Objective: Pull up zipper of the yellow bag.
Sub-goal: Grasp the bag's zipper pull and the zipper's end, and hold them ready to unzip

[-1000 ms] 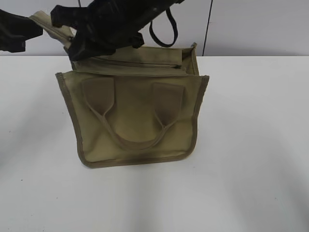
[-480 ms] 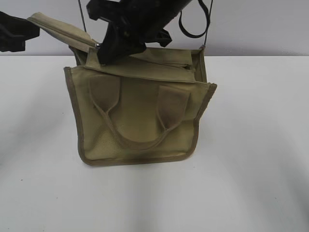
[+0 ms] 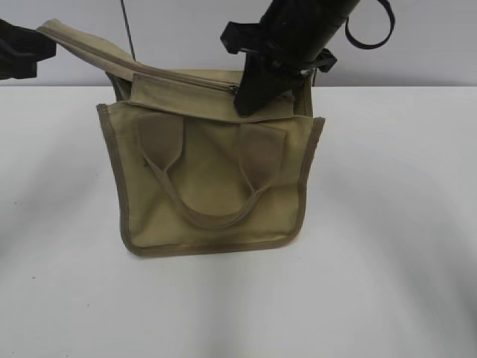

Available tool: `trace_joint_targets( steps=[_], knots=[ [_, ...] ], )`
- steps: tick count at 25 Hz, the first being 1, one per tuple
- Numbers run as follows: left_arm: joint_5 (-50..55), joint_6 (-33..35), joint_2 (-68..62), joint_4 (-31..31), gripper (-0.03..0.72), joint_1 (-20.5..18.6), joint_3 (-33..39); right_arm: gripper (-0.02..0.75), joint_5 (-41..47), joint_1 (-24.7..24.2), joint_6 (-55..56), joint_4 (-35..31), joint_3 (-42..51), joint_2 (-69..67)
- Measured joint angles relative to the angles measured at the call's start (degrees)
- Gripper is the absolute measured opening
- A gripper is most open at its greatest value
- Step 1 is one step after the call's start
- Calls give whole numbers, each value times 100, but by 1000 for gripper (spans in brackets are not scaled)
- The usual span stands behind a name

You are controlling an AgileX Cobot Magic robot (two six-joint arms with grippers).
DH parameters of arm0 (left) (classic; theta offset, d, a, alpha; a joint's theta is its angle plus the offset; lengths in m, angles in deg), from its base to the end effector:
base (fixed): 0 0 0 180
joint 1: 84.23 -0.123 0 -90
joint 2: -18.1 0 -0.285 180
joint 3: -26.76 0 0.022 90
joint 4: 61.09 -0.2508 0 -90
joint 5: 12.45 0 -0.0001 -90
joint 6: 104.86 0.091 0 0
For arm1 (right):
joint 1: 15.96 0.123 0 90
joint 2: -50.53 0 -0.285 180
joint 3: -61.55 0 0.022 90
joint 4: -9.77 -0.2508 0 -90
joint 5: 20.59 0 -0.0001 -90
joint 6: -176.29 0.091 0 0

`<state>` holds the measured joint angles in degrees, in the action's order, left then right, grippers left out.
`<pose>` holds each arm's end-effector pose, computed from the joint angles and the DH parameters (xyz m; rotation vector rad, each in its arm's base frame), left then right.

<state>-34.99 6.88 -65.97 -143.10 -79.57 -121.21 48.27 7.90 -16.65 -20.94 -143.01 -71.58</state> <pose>0.2794 -0.0573 0.2832 0.5482 1.8694 -0.2854 0.3719 0.2119 0.2766 -0.7139 2.7645 0.7920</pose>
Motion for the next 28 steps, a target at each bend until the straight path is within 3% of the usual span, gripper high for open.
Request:
trace_joint_targets(
  steps=[10,17,20,25,28],
  knots=[
    [22,-5,0,10,8,-5,0,-12,71,-308,-28,907,0,298],
    [47,-5,0,10,9,-5,0,12,88,-321,-23,826,0,321],
    [105,-11,0,34,79,-16,42,137,92,-346,-23,800,0,321],
    [312,-102,0,66,421,-23,514,521,92,-359,-23,805,0,440],
    [563,-514,0,71,475,-23,984,565,100,-359,-17,879,0,639]
  ],
)
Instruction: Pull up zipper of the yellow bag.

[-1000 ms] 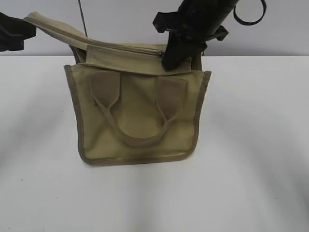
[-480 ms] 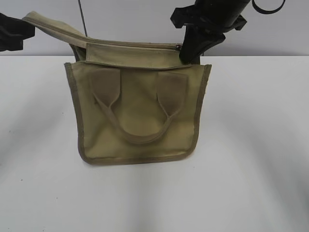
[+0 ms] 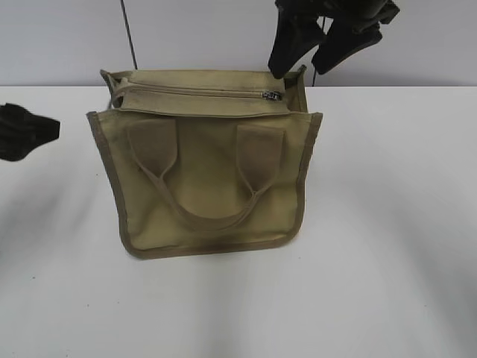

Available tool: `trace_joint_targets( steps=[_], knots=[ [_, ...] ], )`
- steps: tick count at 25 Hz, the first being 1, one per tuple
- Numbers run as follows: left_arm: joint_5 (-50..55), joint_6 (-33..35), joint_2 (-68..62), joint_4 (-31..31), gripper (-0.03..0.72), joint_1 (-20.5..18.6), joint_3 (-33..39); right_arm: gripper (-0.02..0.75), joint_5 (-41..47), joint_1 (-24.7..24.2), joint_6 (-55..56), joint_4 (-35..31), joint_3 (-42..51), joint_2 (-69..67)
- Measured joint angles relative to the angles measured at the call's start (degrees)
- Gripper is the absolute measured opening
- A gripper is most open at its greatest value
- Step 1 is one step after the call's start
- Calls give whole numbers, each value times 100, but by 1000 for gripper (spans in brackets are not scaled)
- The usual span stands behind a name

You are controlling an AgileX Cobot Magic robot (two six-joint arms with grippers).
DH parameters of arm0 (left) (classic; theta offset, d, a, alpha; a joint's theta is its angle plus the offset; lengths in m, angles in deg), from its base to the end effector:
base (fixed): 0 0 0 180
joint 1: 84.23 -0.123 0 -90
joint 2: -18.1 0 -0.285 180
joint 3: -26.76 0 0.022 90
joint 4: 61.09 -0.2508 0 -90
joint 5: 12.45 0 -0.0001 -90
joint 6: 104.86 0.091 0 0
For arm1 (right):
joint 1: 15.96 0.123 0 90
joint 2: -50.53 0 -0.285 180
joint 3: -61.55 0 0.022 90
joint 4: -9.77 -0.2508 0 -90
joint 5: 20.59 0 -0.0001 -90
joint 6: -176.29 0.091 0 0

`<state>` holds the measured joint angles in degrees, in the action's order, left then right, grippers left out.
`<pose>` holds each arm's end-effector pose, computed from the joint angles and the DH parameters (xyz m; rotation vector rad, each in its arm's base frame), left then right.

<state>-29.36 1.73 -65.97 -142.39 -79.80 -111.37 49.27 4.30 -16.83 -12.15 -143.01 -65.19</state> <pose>0.2566 -0.0460 0.2292 0.3894 2.1019 -0.2820 0.3684 0.1700 0.3168 -0.7023 2.6939 0.5647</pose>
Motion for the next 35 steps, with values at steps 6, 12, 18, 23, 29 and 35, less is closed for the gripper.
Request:
trace_joint_targets(
  steps=[6,12,18,23,29,35],
  knots=[
    [581,-826,0,-60,468,28,662,564,0,0,163,562,0,601],
    [2616,-569,0,595,463,847,755,564,0,0,416,1162,61,1424],
    [3833,2383,0,3963,463,1882,612,564,-116,0,452,1418,1444,2657],
    [5769,5180,308,6561,467,2384,-189,577,-346,0,434,1435,2914,3972],
    [7050,6947,1735,8558,586,2480,-980,629,-336,0,394,1438,4374,5655],
    [7788,7205,3882,8559,606,2484,-1013,631,-143,0,579,1432,5842,7507]
  ],
)
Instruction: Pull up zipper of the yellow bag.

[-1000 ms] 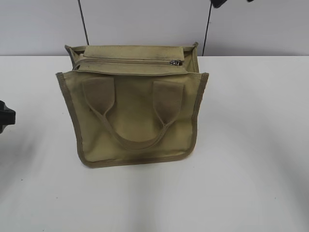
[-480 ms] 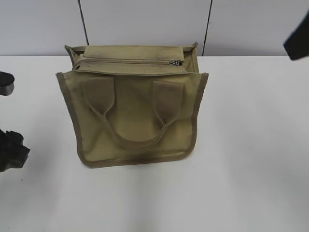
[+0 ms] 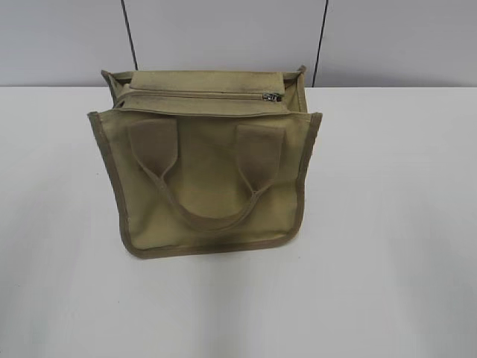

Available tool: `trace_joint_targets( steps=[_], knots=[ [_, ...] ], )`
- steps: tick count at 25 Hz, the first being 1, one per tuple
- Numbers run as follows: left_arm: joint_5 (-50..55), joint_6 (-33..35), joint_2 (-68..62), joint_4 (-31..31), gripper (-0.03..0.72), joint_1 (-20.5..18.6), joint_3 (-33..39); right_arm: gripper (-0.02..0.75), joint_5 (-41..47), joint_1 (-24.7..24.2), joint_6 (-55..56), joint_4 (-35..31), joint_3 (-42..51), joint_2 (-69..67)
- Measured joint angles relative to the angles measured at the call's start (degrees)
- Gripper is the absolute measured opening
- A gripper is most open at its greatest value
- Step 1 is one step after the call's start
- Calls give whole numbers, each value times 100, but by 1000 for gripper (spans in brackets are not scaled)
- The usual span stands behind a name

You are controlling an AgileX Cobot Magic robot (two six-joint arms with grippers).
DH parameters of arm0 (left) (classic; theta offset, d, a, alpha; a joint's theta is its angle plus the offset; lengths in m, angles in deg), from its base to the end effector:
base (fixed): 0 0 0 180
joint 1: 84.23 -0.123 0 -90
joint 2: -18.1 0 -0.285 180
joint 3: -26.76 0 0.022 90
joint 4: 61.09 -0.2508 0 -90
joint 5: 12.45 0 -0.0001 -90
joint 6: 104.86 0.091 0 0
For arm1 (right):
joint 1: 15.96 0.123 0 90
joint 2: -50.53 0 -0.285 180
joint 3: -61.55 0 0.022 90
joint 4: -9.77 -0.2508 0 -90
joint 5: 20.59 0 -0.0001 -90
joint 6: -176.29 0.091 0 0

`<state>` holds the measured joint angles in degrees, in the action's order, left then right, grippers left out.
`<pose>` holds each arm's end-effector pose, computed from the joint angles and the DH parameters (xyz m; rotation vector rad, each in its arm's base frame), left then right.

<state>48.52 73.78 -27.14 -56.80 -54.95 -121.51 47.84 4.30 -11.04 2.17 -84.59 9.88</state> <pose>0.0839 -0.0539 0.3359 0.5736 2.3638 -0.3403 0.0657 0.0362 0.3249 -0.5875 2.4319 0.2683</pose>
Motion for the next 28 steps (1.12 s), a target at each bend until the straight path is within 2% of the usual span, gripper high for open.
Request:
trace_joint_targets(
  steps=[5,10,15,28],
  knots=[
    [120,16,1264,-140,591,0,139,631,69,0,153,21,947,1291],
    [88,16,1914,-140,584,0,792,627,57,0,167,155,1414,1796],
    [-40,16,1979,-8,582,0,1440,604,-271,0,175,162,1513,1804],
    [-82,24,1979,17,568,0,1485,586,-549,0,180,146,1673,1793]
  ],
)
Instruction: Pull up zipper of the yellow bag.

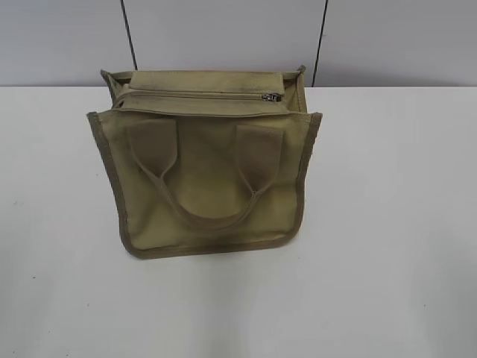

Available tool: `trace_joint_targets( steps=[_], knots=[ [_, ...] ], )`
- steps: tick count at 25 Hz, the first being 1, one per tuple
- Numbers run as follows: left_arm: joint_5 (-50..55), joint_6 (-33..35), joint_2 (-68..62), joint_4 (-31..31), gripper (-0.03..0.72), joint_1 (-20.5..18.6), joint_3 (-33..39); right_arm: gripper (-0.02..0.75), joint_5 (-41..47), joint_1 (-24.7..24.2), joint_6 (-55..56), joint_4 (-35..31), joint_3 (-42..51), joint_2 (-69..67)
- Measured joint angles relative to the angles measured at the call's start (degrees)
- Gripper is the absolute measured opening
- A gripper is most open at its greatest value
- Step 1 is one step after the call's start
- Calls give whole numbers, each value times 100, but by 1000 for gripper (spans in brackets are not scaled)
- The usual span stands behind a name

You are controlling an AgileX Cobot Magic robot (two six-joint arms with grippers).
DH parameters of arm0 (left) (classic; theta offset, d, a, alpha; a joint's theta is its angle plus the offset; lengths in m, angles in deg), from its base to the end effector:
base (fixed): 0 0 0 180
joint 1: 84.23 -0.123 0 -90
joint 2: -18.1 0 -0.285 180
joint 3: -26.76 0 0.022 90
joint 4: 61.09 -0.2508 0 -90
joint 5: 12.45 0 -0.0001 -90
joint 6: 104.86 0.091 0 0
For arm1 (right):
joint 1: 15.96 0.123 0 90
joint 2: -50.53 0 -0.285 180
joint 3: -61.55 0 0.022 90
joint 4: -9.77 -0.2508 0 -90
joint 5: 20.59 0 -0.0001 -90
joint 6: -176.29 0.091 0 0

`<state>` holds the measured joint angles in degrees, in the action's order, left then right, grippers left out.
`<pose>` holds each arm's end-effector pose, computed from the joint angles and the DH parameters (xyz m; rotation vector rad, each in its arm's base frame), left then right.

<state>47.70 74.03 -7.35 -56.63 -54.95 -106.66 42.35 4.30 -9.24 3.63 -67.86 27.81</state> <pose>0.0334 -0.0258 0.2828 0.5575 2.2643 -0.3663 0.0287 0.0198 0.2608 -0.5204 2.3290 0.2590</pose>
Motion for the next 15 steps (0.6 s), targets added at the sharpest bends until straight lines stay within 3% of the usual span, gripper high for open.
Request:
trace_joint_targets(
  steps=[10,15],
  knots=[
    [-6,12,19,0,557,-80,0,585,-6,-104,6,-7,0,0],
    [-17,12,300,0,525,-1023,0,585,-10,-1093,6,-11,0,177]
  ],
)
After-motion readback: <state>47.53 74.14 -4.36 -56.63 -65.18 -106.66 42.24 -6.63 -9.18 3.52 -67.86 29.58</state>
